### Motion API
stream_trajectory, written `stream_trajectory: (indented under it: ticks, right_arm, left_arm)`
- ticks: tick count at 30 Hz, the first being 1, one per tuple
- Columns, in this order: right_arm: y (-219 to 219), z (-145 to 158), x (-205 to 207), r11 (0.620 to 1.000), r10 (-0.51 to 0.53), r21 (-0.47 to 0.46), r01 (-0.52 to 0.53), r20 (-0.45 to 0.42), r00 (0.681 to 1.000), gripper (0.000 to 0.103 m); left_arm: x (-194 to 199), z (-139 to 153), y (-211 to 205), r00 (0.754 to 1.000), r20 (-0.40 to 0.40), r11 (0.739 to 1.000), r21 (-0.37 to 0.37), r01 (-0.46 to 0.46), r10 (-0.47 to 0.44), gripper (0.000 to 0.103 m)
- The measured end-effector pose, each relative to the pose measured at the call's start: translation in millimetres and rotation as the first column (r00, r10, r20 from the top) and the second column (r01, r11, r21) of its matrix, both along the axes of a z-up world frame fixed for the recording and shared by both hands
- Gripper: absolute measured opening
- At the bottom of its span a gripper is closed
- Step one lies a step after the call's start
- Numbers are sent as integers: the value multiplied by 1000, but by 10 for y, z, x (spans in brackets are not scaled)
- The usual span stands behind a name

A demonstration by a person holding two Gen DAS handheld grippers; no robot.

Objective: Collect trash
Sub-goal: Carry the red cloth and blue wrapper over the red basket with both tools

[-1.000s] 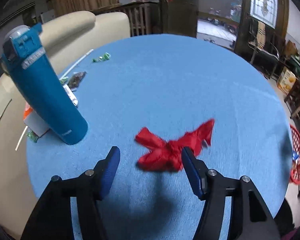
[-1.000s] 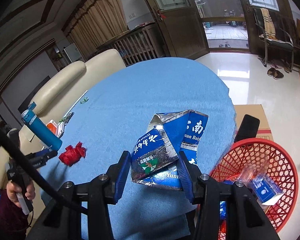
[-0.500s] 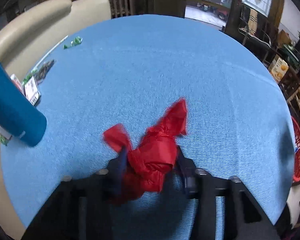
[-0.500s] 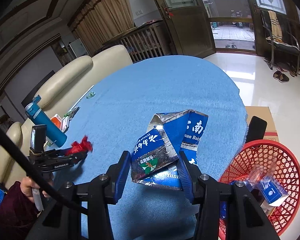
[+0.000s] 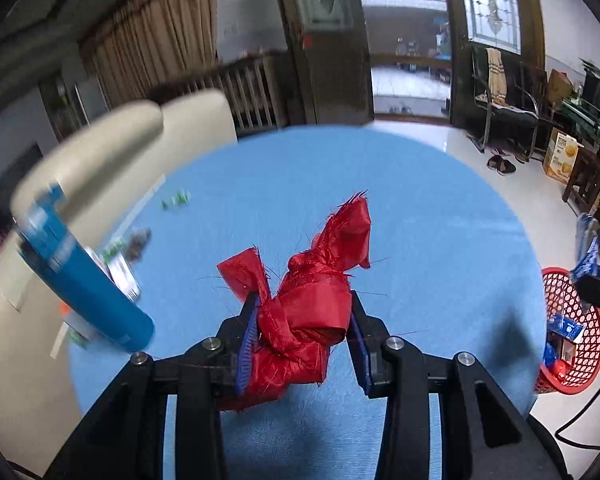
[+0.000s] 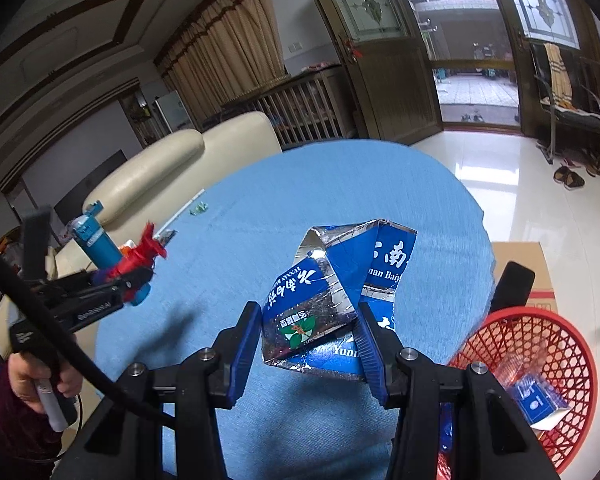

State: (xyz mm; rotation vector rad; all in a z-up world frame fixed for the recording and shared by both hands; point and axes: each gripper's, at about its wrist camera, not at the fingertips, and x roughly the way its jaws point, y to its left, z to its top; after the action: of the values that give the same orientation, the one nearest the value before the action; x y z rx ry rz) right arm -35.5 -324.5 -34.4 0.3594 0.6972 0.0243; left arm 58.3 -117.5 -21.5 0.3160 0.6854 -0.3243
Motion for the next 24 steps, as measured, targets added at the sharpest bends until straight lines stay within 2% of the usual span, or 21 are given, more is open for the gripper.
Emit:
stream_trajectory:
  ticks: [3, 11, 24]
  right_arm:
    - [2, 101, -57, 1000, 4, -7, -4, 29, 1000, 50]
    - [0, 376, -272, 999, 10, -43, -6, 104, 995, 50]
    - [-205, 548, -631, 997, -27, -61, 37, 162, 986, 50]
  left_arm:
    - [-147, 167, -88, 999, 50, 1000, 18, 6, -7, 42]
    - [-497, 441, -279, 991, 120, 998, 47, 51, -56, 43]
    - [-771, 615, -568, 975, 182, 990, 86, 116, -130, 43]
